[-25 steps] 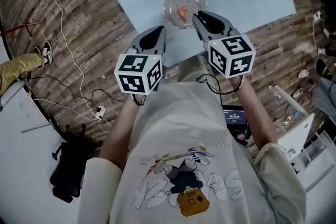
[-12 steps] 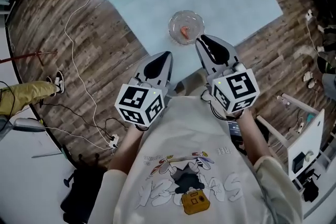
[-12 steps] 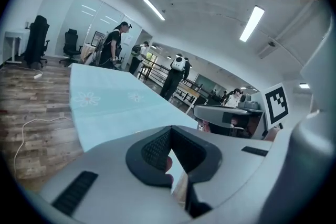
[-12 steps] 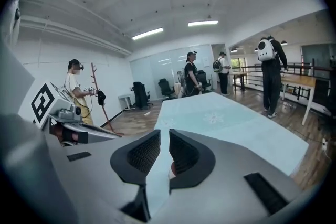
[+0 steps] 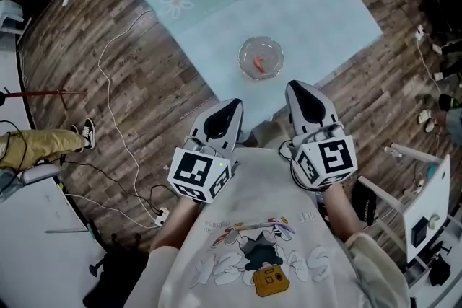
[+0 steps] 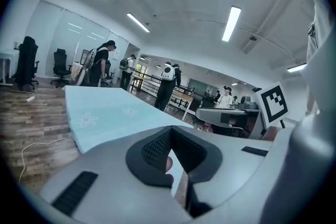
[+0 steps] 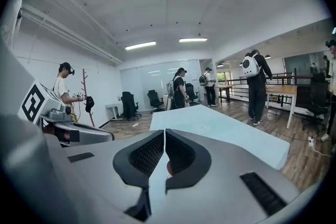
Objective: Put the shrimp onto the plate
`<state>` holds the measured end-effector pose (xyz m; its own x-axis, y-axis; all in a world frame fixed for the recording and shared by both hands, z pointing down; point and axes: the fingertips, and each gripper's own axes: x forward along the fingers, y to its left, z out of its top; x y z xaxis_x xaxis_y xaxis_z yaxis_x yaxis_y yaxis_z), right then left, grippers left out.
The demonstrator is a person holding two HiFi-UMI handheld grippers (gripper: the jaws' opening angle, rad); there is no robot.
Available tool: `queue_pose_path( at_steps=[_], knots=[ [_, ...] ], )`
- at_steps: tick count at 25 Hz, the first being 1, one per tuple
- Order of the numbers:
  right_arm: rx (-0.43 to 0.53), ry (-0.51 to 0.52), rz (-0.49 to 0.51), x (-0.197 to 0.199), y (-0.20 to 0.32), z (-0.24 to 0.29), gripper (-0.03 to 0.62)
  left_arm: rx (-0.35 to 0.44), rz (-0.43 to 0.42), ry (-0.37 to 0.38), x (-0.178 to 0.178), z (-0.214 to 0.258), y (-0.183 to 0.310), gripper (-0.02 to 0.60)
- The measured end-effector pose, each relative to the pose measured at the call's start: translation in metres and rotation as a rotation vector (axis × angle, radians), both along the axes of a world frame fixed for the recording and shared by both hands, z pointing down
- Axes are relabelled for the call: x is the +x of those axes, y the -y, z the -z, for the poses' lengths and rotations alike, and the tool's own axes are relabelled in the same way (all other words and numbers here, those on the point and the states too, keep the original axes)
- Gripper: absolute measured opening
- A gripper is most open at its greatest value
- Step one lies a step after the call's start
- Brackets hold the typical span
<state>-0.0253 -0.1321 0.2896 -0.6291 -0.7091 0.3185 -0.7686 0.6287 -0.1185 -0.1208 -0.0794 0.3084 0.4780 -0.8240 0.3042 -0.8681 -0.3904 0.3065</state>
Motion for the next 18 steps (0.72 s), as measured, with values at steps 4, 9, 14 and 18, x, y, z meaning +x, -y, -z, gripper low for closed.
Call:
queue_pose_path(
  at_steps=[4, 9, 14, 18],
  knots=[
    [-0.01, 0.004, -0.027, -0.002, -0.015, -0.003, 0.031, 0.004, -0.025, -0.007, 0.003, -0.001, -0.009, 0.008],
    [-0.029, -0.024, -0.072, -0.006, -0.026, -0.007, 0.031, 0.005, -0.055, -0.022, 0.003, 0.001, -0.014, 0.008],
    [-0.01, -0.037, -0.091, -0.009, -0.037, -0.002, 0.031, 0.014, -0.068, -0.033, -0.002, 0.003, -0.023, 0.008],
    [-0.006, -0.05, -0.094, -0.028, -0.051, -0.002, 0.031, 0.018, -0.074, -0.03, -0.02, 0.003, -0.035, 0.008]
  ],
)
